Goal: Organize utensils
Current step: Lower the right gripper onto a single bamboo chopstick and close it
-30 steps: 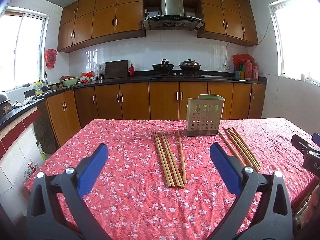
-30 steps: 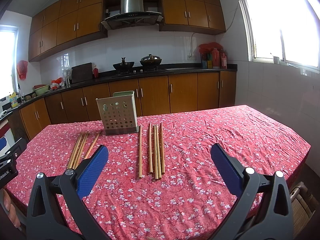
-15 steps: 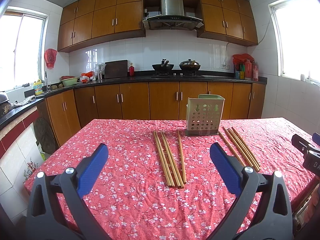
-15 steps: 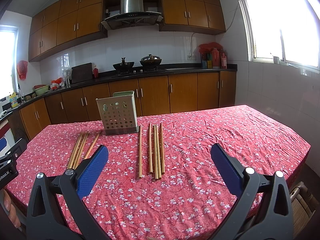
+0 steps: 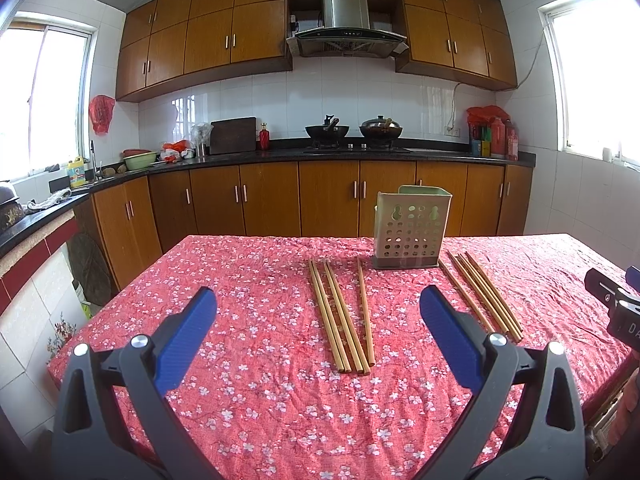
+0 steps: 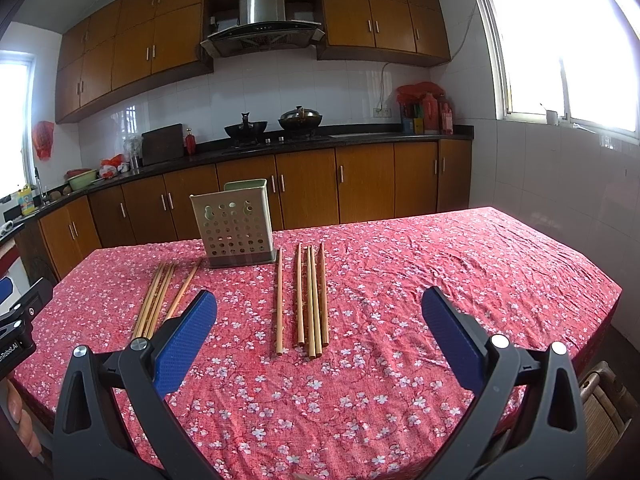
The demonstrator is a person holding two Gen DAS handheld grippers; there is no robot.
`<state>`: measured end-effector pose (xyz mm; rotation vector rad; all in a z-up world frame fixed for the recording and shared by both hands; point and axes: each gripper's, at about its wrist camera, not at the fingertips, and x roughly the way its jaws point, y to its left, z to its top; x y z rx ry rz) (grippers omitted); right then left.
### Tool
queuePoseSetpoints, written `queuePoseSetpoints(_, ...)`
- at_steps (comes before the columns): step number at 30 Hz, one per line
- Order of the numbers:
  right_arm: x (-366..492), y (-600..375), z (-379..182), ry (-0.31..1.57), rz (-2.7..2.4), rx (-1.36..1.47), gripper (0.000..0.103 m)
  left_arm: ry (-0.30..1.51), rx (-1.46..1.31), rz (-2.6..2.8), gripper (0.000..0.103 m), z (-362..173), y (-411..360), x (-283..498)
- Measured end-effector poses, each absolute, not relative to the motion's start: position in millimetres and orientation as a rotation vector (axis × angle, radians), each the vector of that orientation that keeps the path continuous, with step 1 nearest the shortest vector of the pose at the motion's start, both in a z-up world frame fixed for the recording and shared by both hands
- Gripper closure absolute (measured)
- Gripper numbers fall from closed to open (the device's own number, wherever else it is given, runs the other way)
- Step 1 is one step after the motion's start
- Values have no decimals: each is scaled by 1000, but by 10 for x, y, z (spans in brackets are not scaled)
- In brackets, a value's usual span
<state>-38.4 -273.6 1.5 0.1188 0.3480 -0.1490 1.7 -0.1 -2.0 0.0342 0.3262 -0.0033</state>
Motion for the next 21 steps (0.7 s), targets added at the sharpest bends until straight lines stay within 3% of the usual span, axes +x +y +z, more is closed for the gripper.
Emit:
queuePoseSetpoints(10,169,-2982,-270,550,-187,164,2,524,5,91,4,-327,170,552)
queuePoseSetpoints(12,373,-3061,-310,614,-193,177,8,611,1,101,4,-419,228,732)
queuePoseSetpoints(16,849,-3165,-447,738,-134,225,38,709,-59,81,4,-501,366,956)
queuePoseSetpoints(17,945,-3169,-482,761,-125,229,40,720,-64,83,4,-521,393,1003)
queuePoseSetpoints(20,1272,-3166,-629,836,-93,229,60,749,-66,82,4,-556,432,1200)
queuePoseSetpoints(21,1357,-3163,-676,855,-85,231,63,757,-67,78,4,-561,434,1242)
